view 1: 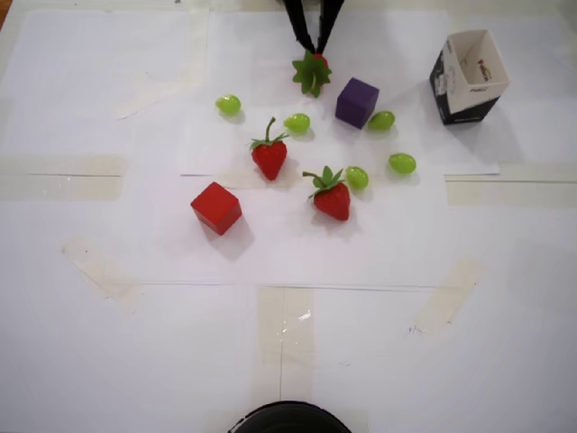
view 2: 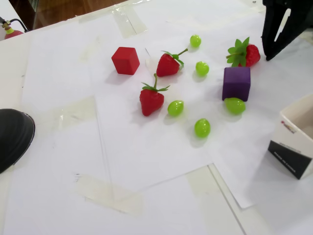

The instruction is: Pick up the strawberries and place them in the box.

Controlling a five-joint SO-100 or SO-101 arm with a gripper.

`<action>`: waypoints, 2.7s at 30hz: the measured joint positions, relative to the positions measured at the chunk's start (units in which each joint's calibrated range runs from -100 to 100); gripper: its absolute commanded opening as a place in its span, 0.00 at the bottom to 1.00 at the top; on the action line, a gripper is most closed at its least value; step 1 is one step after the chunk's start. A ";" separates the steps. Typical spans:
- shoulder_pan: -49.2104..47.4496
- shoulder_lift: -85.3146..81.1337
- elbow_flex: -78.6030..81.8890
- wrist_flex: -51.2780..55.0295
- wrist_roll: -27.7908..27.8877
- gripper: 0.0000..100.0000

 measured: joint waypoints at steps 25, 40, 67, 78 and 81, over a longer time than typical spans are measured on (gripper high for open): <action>2.02 27.26 -30.77 7.75 -3.17 0.00; -1.05 42.98 -32.85 -7.91 4.30 0.20; -6.97 51.52 -25.52 -17.63 -4.74 0.31; -7.27 53.34 -23.35 -21.82 -5.37 0.26; -7.27 53.34 -22.81 -22.13 -5.37 0.22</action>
